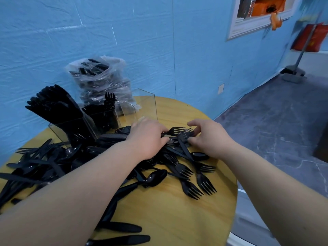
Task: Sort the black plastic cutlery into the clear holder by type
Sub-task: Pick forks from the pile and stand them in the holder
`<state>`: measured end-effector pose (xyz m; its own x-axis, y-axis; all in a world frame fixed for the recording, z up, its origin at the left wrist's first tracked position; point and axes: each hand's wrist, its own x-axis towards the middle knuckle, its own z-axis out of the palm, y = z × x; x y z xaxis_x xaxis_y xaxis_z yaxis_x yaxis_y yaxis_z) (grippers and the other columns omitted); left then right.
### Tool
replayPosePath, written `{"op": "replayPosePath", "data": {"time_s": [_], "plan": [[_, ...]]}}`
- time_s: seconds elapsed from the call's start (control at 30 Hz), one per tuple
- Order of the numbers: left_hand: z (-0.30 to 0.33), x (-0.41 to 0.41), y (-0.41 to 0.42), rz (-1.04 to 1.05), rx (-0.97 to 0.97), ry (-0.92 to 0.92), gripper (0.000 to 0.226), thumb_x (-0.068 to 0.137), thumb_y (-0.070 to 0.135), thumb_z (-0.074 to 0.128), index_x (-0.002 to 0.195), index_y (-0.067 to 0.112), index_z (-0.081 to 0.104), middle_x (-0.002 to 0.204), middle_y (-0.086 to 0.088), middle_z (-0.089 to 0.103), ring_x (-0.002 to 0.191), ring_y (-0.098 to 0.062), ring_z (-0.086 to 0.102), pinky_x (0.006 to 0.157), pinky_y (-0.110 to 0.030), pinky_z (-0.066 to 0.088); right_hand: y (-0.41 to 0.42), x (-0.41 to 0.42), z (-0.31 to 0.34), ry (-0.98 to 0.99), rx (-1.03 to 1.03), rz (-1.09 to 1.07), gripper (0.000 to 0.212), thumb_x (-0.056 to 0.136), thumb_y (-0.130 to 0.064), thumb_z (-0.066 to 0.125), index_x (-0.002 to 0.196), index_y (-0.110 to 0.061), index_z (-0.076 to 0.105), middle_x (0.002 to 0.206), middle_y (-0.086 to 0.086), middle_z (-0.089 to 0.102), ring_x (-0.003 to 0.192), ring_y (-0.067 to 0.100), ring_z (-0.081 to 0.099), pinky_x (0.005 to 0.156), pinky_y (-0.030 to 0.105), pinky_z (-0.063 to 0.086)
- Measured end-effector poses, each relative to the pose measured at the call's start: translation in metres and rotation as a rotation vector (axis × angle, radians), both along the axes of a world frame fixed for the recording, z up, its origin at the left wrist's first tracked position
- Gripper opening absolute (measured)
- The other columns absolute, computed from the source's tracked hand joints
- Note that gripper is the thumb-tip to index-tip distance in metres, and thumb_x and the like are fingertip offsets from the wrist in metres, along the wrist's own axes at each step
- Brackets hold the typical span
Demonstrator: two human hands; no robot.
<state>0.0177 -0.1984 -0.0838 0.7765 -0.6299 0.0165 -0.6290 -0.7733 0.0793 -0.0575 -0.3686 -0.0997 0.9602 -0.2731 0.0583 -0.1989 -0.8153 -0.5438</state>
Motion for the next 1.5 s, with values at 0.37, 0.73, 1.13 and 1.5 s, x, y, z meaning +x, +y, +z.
{"op": "replayPosePath", "data": {"time_s": [0.37,0.73,1.13,1.5], "plan": [[0.009,-0.011,0.015,0.031,-0.182,-0.057,0.032,0.095,0.033,0.047,0.124,0.034,0.061,0.109,0.003,0.061,0.107,-0.021,0.049,0.091,-0.038,0.044,0.019,0.005,0.013,-0.085,0.415,-0.106,0.006,0.085,-0.009,0.063,0.083,-0.011,0.068,0.076,0.007,0.069,0.057,0.018,0.064,0.068,0.036,0.059],[0.043,-0.020,0.045,0.133,-0.452,-0.106,0.028,0.096,0.024,0.051,0.119,0.027,0.067,0.111,0.003,0.063,0.106,-0.020,0.056,0.095,-0.038,0.044,0.042,0.004,0.041,-0.293,0.425,-0.088,0.019,0.086,-0.007,0.061,0.076,-0.023,0.064,0.075,-0.005,0.067,0.066,0.018,0.069,0.077,0.038,0.057],[0.069,-0.036,0.091,0.236,-0.531,-0.208,0.029,0.099,0.023,0.046,0.122,0.025,0.064,0.116,0.003,0.067,0.108,-0.020,0.059,0.092,-0.031,0.045,0.057,-0.018,0.083,-0.458,0.239,-0.074,0.011,0.090,-0.015,0.060,0.086,-0.024,0.063,0.074,-0.012,0.059,0.082,0.020,0.065,0.066,0.023,0.041],[0.097,-0.062,0.129,0.234,-0.630,0.103,0.018,0.100,0.017,0.037,0.098,0.025,0.053,0.103,0.006,0.067,0.094,-0.013,0.061,0.077,-0.031,0.048,0.119,-0.040,0.120,-0.455,0.396,0.085,0.021,0.084,-0.011,0.065,0.073,-0.028,0.065,0.067,0.006,0.069,0.064,0.018,0.067,0.062,0.029,0.051]]}}
